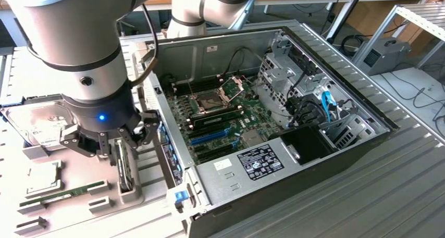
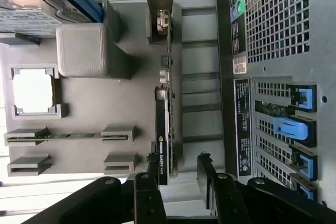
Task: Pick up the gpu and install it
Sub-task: 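Pick up the gpu and move the gpu toward the slot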
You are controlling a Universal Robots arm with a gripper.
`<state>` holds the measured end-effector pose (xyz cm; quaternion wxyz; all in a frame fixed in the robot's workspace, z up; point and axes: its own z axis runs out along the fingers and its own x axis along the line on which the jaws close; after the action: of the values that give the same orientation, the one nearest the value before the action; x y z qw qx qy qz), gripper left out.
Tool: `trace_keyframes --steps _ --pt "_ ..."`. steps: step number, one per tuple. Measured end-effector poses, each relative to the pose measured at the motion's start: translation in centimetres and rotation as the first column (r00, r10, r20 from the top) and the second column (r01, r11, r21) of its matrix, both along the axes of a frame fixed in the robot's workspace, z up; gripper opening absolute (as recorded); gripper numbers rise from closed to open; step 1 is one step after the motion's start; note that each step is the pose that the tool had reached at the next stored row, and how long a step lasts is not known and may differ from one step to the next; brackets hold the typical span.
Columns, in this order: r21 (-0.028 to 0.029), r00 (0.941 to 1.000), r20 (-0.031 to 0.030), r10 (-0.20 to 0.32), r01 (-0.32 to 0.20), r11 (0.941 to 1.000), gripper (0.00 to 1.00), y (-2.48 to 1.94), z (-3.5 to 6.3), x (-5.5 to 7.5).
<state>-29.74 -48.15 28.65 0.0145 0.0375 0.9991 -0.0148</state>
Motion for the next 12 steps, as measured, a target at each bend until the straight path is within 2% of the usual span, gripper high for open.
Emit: trace_keyframes --steps 12 --pt "-0.0047 1.0000 -0.0002 0.000 0.000 1.0000 0.42 1.06 -0.35 -2.0"
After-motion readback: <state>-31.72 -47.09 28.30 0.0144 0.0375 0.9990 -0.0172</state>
